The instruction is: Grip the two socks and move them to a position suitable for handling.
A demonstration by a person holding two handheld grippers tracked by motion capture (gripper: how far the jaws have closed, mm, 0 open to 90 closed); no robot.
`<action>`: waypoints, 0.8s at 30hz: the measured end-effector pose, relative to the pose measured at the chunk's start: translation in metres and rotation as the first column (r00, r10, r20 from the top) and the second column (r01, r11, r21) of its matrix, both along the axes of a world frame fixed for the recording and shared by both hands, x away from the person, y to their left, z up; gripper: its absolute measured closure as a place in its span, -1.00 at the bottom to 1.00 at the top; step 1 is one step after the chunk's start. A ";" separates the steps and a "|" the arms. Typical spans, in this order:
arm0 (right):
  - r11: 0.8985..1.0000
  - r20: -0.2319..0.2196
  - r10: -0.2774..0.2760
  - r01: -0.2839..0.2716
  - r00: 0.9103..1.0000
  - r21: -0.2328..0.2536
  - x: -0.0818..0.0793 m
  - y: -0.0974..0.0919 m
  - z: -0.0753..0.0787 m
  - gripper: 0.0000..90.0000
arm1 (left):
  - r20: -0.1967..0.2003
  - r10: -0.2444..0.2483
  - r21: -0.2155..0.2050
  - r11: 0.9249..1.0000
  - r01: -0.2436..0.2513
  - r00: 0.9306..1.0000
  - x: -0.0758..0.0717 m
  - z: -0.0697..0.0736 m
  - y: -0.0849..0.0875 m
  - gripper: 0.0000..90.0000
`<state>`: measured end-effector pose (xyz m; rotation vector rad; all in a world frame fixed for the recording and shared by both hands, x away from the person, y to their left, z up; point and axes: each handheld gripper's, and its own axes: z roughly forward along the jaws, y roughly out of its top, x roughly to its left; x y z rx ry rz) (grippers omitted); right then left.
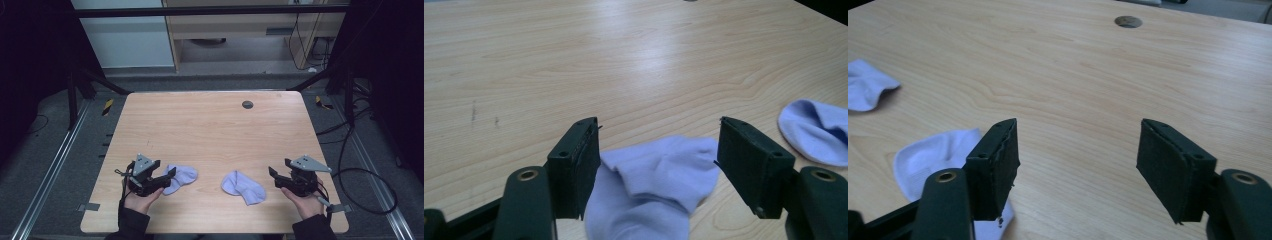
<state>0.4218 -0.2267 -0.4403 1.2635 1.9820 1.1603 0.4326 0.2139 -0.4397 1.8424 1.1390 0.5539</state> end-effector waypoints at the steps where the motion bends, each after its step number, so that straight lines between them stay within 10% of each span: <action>1: 1.000 -0.006 0.008 -0.008 1.000 0.003 -0.001 0.003 0.001 -0.20 | -0.001 -0.009 -0.001 1.000 0.009 1.000 -0.001 0.001 -0.005 -0.26; 24: 0.989 -0.045 0.147 -0.148 0.988 -0.018 -0.016 0.039 -0.012 0.05 | -0.002 -0.126 0.051 0.991 0.126 0.992 0.005 0.003 -0.076 -0.19</action>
